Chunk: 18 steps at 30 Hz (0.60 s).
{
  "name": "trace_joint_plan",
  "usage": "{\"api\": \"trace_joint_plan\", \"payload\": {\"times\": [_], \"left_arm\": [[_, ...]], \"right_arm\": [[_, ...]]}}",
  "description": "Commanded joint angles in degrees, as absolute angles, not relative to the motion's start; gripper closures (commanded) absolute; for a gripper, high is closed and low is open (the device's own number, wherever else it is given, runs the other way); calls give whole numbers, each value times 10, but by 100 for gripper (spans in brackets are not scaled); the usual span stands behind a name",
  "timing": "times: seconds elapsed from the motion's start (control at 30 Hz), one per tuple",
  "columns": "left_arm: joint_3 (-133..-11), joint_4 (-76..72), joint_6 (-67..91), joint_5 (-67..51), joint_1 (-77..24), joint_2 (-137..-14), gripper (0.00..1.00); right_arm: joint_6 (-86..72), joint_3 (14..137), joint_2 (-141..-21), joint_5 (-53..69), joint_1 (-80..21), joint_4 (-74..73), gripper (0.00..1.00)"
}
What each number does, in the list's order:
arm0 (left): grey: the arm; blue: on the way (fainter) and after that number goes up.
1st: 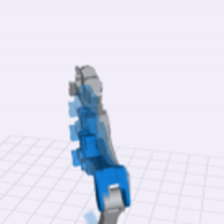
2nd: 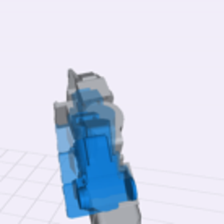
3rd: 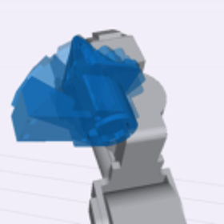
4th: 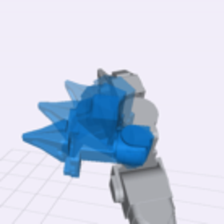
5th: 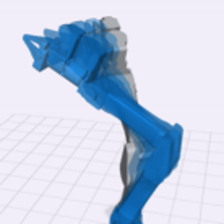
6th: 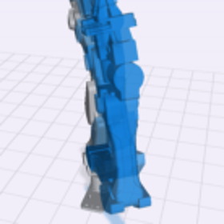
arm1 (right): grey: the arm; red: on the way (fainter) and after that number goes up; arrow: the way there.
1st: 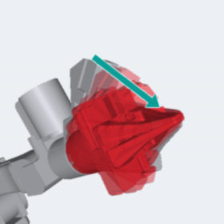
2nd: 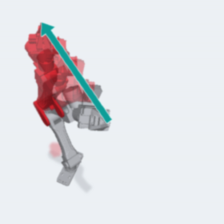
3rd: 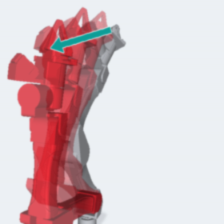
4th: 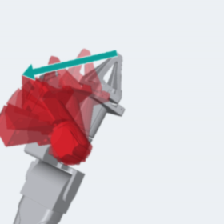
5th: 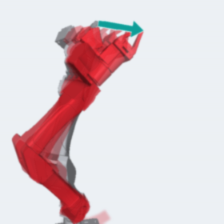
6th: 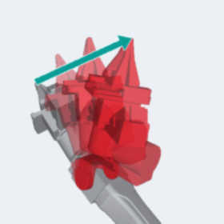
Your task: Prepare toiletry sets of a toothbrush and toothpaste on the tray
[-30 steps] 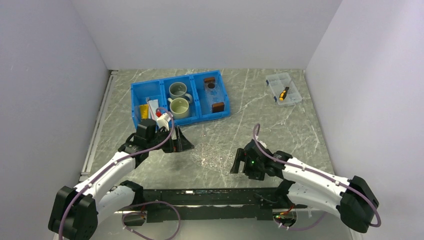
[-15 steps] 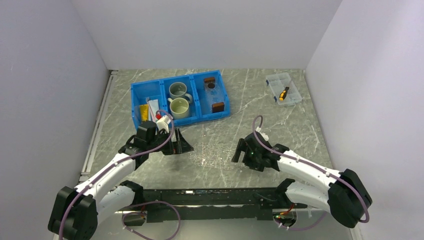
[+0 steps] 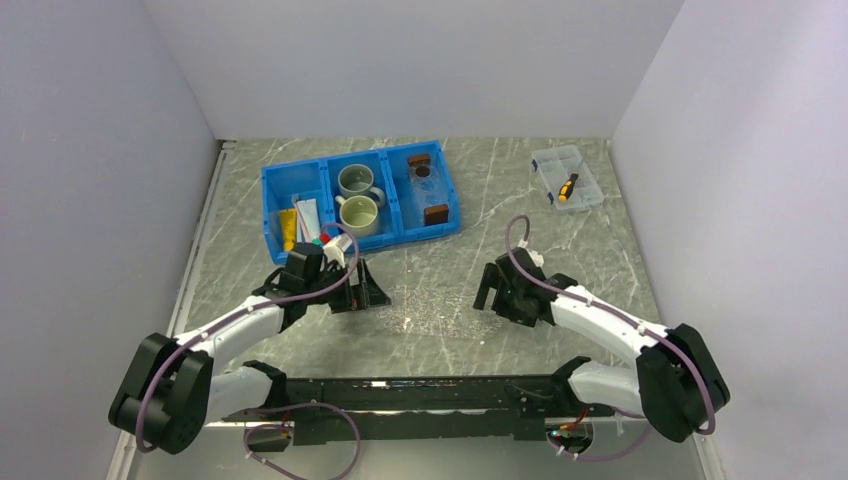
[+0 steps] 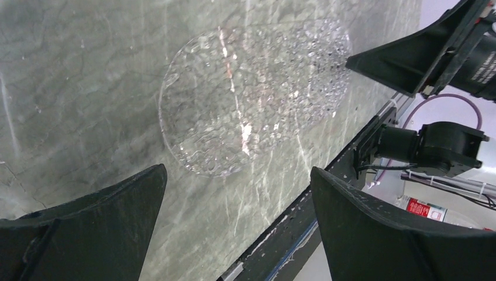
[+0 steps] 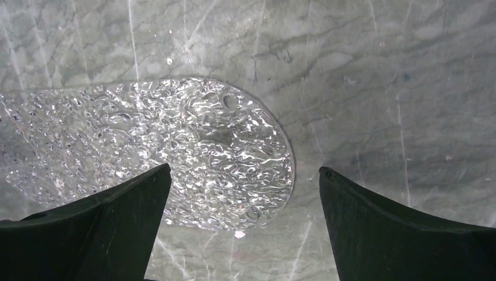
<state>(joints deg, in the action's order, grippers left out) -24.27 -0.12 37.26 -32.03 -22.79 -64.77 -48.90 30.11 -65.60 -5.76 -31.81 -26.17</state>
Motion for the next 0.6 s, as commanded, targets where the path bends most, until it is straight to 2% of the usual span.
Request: {"api": "trace_joint_plan", "payload": {"times": [0.0, 0.57], "left_arm": [[-235, -44, 380, -313, -233, -669, 1], [-258, -43, 365, -286, -236, -732, 1]], "right_arm": [[-461, 320, -686, -67, -315, -241, 0], [-431, 310, -734, -8, -314, -174, 0]]}}
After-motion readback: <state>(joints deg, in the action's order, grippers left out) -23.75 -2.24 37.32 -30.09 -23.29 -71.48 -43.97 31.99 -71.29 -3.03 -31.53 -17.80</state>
